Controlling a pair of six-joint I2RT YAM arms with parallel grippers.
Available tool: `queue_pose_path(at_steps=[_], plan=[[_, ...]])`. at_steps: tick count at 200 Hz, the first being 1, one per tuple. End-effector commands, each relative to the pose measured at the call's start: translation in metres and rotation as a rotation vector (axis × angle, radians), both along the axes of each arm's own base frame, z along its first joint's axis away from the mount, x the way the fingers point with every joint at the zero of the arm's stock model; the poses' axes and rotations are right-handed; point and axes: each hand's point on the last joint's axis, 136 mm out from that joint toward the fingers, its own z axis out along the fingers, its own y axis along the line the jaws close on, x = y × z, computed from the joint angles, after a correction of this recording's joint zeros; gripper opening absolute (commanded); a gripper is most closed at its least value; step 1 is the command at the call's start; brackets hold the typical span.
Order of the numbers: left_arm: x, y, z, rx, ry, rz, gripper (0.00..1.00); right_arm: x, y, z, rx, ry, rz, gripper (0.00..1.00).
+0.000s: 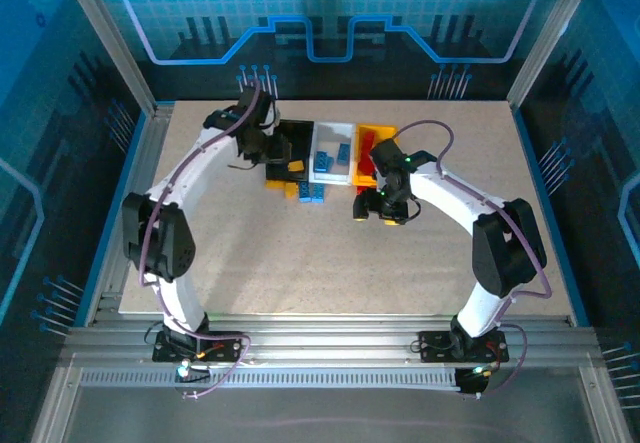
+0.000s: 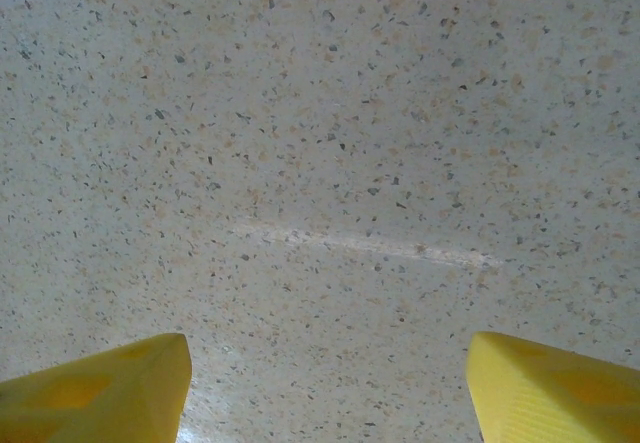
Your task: Sort the legos into containers by color
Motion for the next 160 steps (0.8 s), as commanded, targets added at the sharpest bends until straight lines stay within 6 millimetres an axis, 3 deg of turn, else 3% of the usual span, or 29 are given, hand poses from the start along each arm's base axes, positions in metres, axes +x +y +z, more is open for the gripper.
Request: queue_pose_path(at_steps=[1,42,81,115,160], plan=[[0.01,-0.011,-0.015,-0.023,0.069,-0.006,0.38,-0.007,-0.01,0.003,-0.013,-0.004,0.002,0.74],[0.046,-0.023,-0.022,-0.035,0.063,0.004,0.38,-0.016,-0.029,0.004,-0.016,0.003,-0.033,0.75],[0.072,-0.025,-0.046,-0.006,0.089,0.005,0.38,-0.013,-0.044,0.009,-0.016,-0.001,-0.057,0.75],[0.081,-0.025,-0.073,0.009,0.142,0.002,0.39,-0.013,-0.049,0.007,-0.009,0.005,-0.072,0.75],[0.083,-0.027,-0.085,-0.008,0.165,0.005,0.45,-0.013,-0.05,0.0,-0.001,0.02,-0.08,0.75]])
